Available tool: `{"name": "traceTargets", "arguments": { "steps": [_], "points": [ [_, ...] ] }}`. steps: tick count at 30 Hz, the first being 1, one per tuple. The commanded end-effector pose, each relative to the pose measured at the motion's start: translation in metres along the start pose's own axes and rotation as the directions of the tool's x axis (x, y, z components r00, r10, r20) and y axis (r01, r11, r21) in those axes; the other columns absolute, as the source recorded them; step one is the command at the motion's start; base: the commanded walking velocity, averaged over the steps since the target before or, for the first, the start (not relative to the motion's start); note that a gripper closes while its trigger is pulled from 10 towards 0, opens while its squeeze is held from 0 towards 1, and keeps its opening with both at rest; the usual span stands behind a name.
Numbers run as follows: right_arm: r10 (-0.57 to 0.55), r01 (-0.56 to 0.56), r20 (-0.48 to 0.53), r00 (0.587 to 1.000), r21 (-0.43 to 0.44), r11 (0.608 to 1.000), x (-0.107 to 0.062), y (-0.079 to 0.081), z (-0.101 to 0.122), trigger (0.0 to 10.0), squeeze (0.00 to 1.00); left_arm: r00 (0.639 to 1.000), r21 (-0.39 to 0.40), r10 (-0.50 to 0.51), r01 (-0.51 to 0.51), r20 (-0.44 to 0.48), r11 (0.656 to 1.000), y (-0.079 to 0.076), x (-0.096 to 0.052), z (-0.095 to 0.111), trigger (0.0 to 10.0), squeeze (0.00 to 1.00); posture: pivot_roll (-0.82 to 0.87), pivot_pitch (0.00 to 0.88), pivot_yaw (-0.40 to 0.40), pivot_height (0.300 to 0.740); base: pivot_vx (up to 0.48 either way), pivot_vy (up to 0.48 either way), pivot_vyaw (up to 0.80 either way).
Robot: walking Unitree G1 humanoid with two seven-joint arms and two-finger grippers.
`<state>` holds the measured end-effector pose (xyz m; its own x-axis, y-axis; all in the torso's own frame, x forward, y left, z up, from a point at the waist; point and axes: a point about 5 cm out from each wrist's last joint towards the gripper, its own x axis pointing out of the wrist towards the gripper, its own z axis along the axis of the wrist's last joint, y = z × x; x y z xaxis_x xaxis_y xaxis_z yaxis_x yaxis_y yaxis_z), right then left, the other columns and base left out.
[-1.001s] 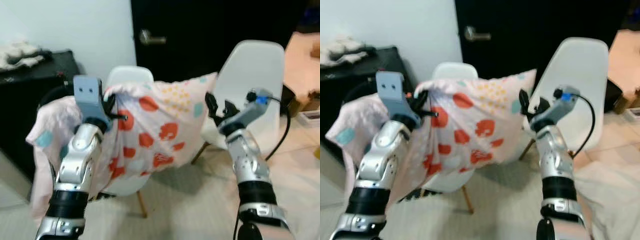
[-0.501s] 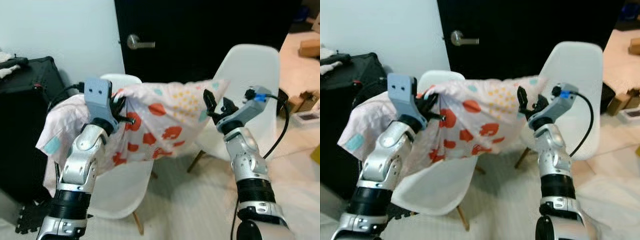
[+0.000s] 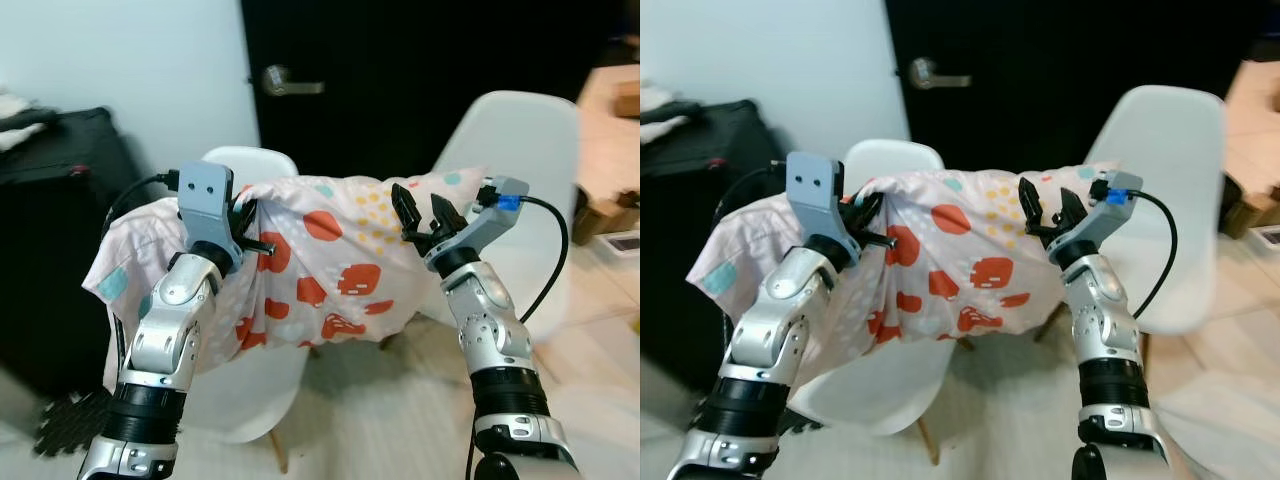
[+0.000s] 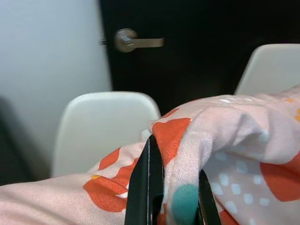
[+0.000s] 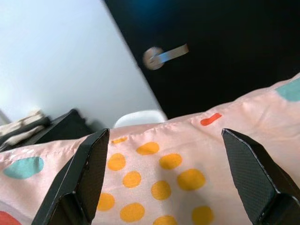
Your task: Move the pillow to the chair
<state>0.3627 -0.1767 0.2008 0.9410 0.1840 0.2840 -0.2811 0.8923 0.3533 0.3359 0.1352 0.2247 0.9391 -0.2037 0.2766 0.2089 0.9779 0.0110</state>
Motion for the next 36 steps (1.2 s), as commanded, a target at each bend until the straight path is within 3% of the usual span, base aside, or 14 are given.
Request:
{"name": "traceTargets", "arguments": {
  "steps": [1,10,15,19,22,25,26,27,28,29,30,31,34,36],
  "points": [
    [-0.019,0.019,-0.010,1.000,-0.001,1.000,-0.001,-0.003,-0.002,10.0,0.00,0.997,-0.003,0.028,-0.028,0.073,1.000,0.004,-0.001,0.016,10.0,0.00,0.04,0.060,0.053,0.718,0.000,0.000,0.68],
    [-0.026,0.027,-0.027,0.999,0.027,0.999,0.000,-0.003,-0.005,10.0,0.00,0.994,0.016,0.096,-0.097,0.051,0.995,0.018,-0.001,0.014,10.0,0.00,0.04,0.060,0.044,0.718,0.000,0.000,0.00],
    [-0.059,0.060,-0.049,0.997,0.009,0.998,0.000,-0.005,-0.008,10.0,0.00,0.988,0.120,0.155,-0.151,-0.027,0.981,0.035,-0.002,0.004,10.0,0.00,0.04,0.065,0.042,0.718,0.000,0.000,0.00],
    [-0.105,0.104,-0.080,0.991,-0.027,0.994,-0.002,-0.011,-0.014,10.0,0.00,0.961,0.228,0.244,-0.211,-0.127,0.951,0.058,-0.007,-0.013,10.0,0.00,0.05,0.070,0.041,0.718,0.000,0.000,0.00],
    [-0.132,0.129,-0.102,0.986,-0.032,0.991,-0.004,-0.016,-0.016,10.0,0.00,0.932,0.302,0.330,-0.274,-0.153,0.913,0.082,-0.015,-0.017,10.0,0.00,0.04,0.074,0.037,0.718,0.000,0.000,0.00],
    [-0.136,0.133,-0.112,0.984,-0.032,0.991,-0.004,-0.017,-0.017,10.0,0.00,0.928,0.357,0.343,-0.274,-0.147,0.893,0.087,-0.016,-0.016,10.0,0.00,0.05,0.074,0.034,0.718,0.000,0.000,0.00],
    [-0.148,0.144,-0.123,0.981,-0.039,0.989,-0.004,-0.019,-0.018,10.0,0.00,0.926,0.435,0.352,-0.263,-0.137,0.861,0.092,-0.016,-0.015,10.0,0.00,0.05,0.079,0.030,0.718,0.000,0.000,0.00],
    [-0.148,0.144,-0.123,0.981,-0.039,0.989,-0.004,-0.019,-0.018,10.0,0.00,0.926,0.435,0.352,-0.263,-0.137,0.861,0.092,-0.016,-0.015,10.0,0.00,0.05,0.079,0.030,0.718,0.000,0.000,0.00],
    [-0.159,0.155,-0.131,0.978,-0.044,0.987,-0.004,-0.021,-0.019,10.0,0.00,0.925,0.499,0.356,-0.249,-0.131,0.830,0.096,-0.016,-0.013,10.0,0.00,0.05,0.080,0.026,0.718,0.000,0.000,0.00],
    [-0.159,0.155,-0.131,0.978,-0.044,0.987,-0.004,-0.021,-0.019,10.0,0.00,0.925,0.499,0.356,-0.249,-0.131,0.830,0.096,-0.016,-0.013,10.0,0.00,0.05,0.080,0.026,0.718,0.000,0.000,0.00],
    [-0.174,0.167,-0.138,0.975,-0.059,0.984,-0.004,-0.023,-0.019,10.0,0.00,0.923,0.554,0.367,-0.248,-0.114,0.795,0.102,-0.015,-0.008,10.0,0.00,0.05,0.083,0.024,0.718,0.000,0.000,0.00],
    [-0.174,0.167,-0.138,0.975,-0.059,0.984,-0.004,-0.023,-0.019,10.0,0.00,0.923,0.554,0.367,-0.248,-0.114,0.795,0.102,-0.015,-0.008,10.0,0.00,0.05,0.083,0.024,0.718,0.000,0.000,0.00],
    [-0.223,0.213,-0.143,0.964,-0.083,0.973,-0.005,-0.028,-0.020,10.0,0.00,0.930,0.654,0.363,-0.238,-0.060,0.718,0.112,-0.009,0.007,10.0,0.00,0.05,0.087,0.025,0.718,0.000,0.000,0.00],
    [-0.236,0.225,-0.143,0.961,-0.087,0.970,-0.005,-0.030,-0.020,10.0,0.00,0.935,0.683,0.350,-0.223,-0.052,0.696,0.113,-0.007,0.009,10.0,0.00,0.05,0.091,0.026,0.718,0.000,0.000,0.00]
  ]
}}
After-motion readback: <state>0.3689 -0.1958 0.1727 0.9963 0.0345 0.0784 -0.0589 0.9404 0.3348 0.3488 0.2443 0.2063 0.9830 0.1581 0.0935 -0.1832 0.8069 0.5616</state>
